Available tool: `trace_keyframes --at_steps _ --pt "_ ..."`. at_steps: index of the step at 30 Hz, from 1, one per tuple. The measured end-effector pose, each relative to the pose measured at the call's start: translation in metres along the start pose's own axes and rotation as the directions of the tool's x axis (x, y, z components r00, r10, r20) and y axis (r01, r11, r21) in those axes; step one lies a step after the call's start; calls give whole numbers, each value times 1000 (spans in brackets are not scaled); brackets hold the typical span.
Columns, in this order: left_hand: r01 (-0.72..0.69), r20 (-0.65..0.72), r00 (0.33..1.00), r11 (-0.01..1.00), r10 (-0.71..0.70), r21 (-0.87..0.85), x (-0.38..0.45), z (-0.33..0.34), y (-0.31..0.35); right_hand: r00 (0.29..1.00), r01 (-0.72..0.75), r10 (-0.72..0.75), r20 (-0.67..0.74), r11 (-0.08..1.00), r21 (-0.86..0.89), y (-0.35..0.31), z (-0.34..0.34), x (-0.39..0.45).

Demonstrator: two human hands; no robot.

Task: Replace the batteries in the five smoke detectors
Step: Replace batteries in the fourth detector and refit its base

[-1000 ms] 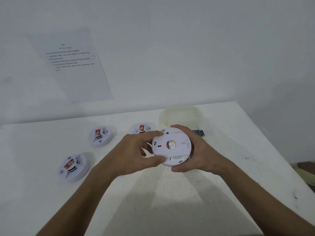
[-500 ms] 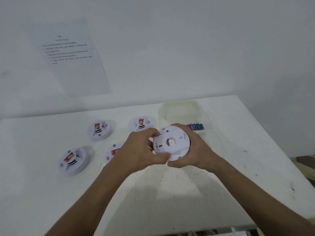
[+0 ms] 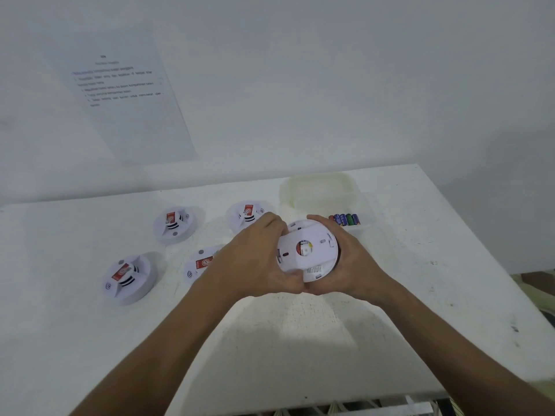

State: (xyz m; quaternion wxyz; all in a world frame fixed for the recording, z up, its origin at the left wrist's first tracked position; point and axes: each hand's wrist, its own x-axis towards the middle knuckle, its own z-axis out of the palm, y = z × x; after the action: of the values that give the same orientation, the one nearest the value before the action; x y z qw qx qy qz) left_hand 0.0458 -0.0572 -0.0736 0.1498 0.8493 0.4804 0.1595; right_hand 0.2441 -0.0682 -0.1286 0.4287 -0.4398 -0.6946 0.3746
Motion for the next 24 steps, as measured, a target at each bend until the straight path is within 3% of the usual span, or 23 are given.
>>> trace_keyframes --at_steps 6,11,13,17,24 --pt "-60 -62 996 998 60 11 1 2 -4 998 -65 65 10 997 -44 3 -2 -2" --pt "-14 -243 970 992 -17 -126 -7 10 -16 995 -86 85 -48 996 -16 12 -20 -5" --pt "64 -266 957 982 -111 -177 -13 15 -30 994 -94 94 -50 996 9 11 -31 -8" --pt "238 -193 945 959 -265 -151 -28 37 -51 989 -134 137 -50 989 59 10 -48 -16" --pt "241 10 971 971 -241 -4 -40 76 -52 979 -194 192 63 980 40 5 -48 -17"
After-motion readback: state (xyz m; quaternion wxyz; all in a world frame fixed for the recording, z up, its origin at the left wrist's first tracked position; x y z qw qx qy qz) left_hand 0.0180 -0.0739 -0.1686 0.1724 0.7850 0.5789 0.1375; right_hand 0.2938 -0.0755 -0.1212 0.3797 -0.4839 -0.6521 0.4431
